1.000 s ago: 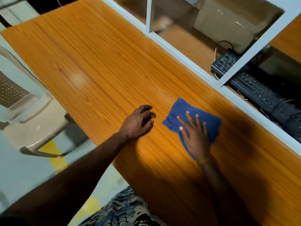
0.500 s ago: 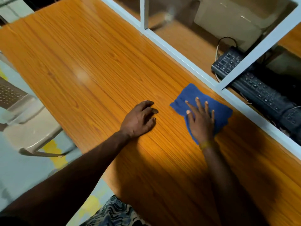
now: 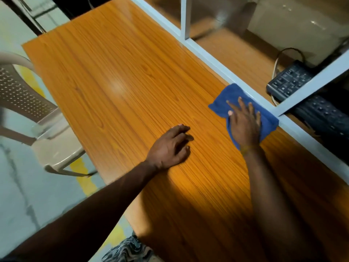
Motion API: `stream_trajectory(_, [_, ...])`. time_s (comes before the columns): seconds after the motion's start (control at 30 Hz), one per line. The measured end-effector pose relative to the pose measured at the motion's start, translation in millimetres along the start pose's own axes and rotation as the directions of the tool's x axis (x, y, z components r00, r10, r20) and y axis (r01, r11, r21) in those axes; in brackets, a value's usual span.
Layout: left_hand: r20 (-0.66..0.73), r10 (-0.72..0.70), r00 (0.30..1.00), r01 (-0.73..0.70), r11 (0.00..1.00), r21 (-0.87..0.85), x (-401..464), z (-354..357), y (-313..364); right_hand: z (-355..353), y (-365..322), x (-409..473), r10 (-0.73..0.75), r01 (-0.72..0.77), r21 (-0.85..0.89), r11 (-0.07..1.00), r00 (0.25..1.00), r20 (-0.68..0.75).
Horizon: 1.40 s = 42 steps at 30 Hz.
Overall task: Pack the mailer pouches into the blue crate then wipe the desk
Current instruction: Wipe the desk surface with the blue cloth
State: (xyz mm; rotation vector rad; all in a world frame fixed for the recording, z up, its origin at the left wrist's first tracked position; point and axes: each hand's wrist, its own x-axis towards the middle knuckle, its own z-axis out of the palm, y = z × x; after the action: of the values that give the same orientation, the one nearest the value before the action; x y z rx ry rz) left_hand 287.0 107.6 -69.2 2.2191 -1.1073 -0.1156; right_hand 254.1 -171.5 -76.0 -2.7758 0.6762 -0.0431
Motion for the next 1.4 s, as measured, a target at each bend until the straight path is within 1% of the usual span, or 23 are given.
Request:
stream_trajectory(0.03, [0.006, -0.005, 1.0, 0.005, 1.0, 0.002, 0, 0, 0, 3, -11, 11, 0.048, -0.048, -0.005, 0.999, 0.999, -0.012])
stream_trajectory(0.07, [0.01, -0.01, 1.0, 0.01, 1.0, 0.005, 0, 1, 0, 7, -25, 20, 0.063, -0.063, -0.009, 0.998, 0.998, -0.021])
stream_trajectory(0.13, [0.011, 0.004, 1.0, -0.005, 1.0, 0.014, 0, 0, -1, 14, -57, 35, 0.039, -0.039, 0.021, 0.999, 0.999, -0.013])
stream_trajectory(0.17, [0.017, 0.009, 1.0, -0.009, 1.0, 0.014, 0, 0, 0, 17, -71, 40, 0.004, -0.004, 0.036, 0.999, 1.0, 0.006])
stream_trajectory(0.27, [0.054, -0.016, 0.998, 0.016, 1.0, -0.002, -2, -3, 2, 22, -92, 36, -0.189, 0.188, 0.014, 0.982, 0.977, 0.099])
stream_trajectory(0.37, [0.047, -0.065, 0.997, 0.065, 0.998, -0.008, -22, -12, -3, 20, -80, -2, -0.412, 0.412, 0.035, 0.91, 0.898, 0.152])
stream_trajectory(0.43, [0.019, -0.087, 0.996, 0.086, 0.996, 0.015, -44, -19, -7, 14, -58, -33, -0.485, 0.484, 0.042, 0.874, 0.862, 0.145])
stream_trajectory(0.5, [0.006, -0.107, 0.994, 0.107, 0.993, 0.041, -61, -25, -9, 9, -41, -32, -0.449, 0.451, 0.022, 0.892, 0.884, 0.129])
stream_trajectory(0.57, [0.005, -0.134, 0.991, 0.133, 0.989, 0.068, -67, -28, -8, 9, -43, -8, -0.323, 0.324, 0.006, 0.946, 0.941, 0.099])
stream_trajectory(0.63, [0.001, -0.144, 0.99, 0.144, 0.986, 0.083, -66, -28, -6, 16, -63, 15, -0.162, 0.162, 0.003, 0.987, 0.985, 0.066])
stream_trajectory(0.7, [-0.001, -0.14, 0.99, 0.14, 0.987, 0.084, -65, -29, -5, 23, -94, 27, -0.09, 0.088, 0.03, 0.996, 0.993, 0.072])
stream_trajectory(0.73, [0.001, -0.14, 0.99, 0.14, 0.987, 0.081, -66, -30, -5, 25, -109, 24, -0.112, 0.109, 0.042, 0.993, 0.99, 0.088])
stream_trajectory(0.8, [0.005, -0.145, 0.989, 0.144, 0.987, 0.07, -72, -32, -7, 30, -129, 3, -0.247, 0.245, 0.032, 0.969, 0.961, 0.127])
stream_trajectory(0.87, [-0.002, -0.161, 0.987, 0.161, 0.985, 0.06, -80, -35, -13, 32, -128, -30, -0.402, 0.401, 0.043, 0.915, 0.901, 0.163])
stream_trajectory(0.93, [-0.011, -0.185, 0.983, 0.185, 0.981, 0.054, -91, -41, -20, 29, -109, -58, -0.488, 0.487, 0.052, 0.872, 0.856, 0.169])
stream_trajectory(0.97, [-0.015, -0.19, 0.982, 0.191, 0.98, 0.051, -96, -44, -22, 27, -98, -65, -0.49, 0.49, 0.043, 0.87, 0.857, 0.161])
stream_trajectory(1.0, [-0.02, -0.194, 0.981, 0.195, 0.979, 0.053, -102, -46, -24, 24, -88, -66, -0.464, 0.465, 0.028, 0.885, 0.873, 0.15])
stream_trajectory(1.07, [-0.029, -0.209, 0.978, 0.21, 0.976, 0.063, -108, -51, -27, 23, -83, -52, -0.359, 0.36, 0.013, 0.933, 0.926, 0.116])
stream_trajectory(1.13, [-0.035, -0.224, 0.974, 0.226, 0.972, 0.064, -111, -54, -28, 29, -103, -38, -0.215, 0.215, -0.003, 0.977, 0.974, 0.068])
stream_trajectory(1.2, [-0.043, -0.231, 0.972, 0.233, 0.971, 0.059, -112, -54, -28, 38, -136, -31, -0.147, 0.148, -0.01, 0.989, 0.987, 0.061])
stream_trajectory(1.23, [-0.046, -0.229, 0.972, 0.231, 0.971, 0.056, -113, -54, -29, 41, -152, -32, -0.154, 0.154, 0.005, 0.988, 0.985, 0.079])
stream_trajectory(1.3, [-0.05, -0.213, 0.976, 0.216, 0.975, 0.054, -116, -55, -32, 46, -172, -50, -0.26, 0.262, 0.0, 0.965, 0.959, 0.113])
stream_trajectory(1.4, [-0.079, -0.193, 0.978, 0.198, 0.978, 0.067, -130, -60, -37, 46, -165, -96, -0.464, 0.468, 0.018, 0.884, 0.869, 0.171])
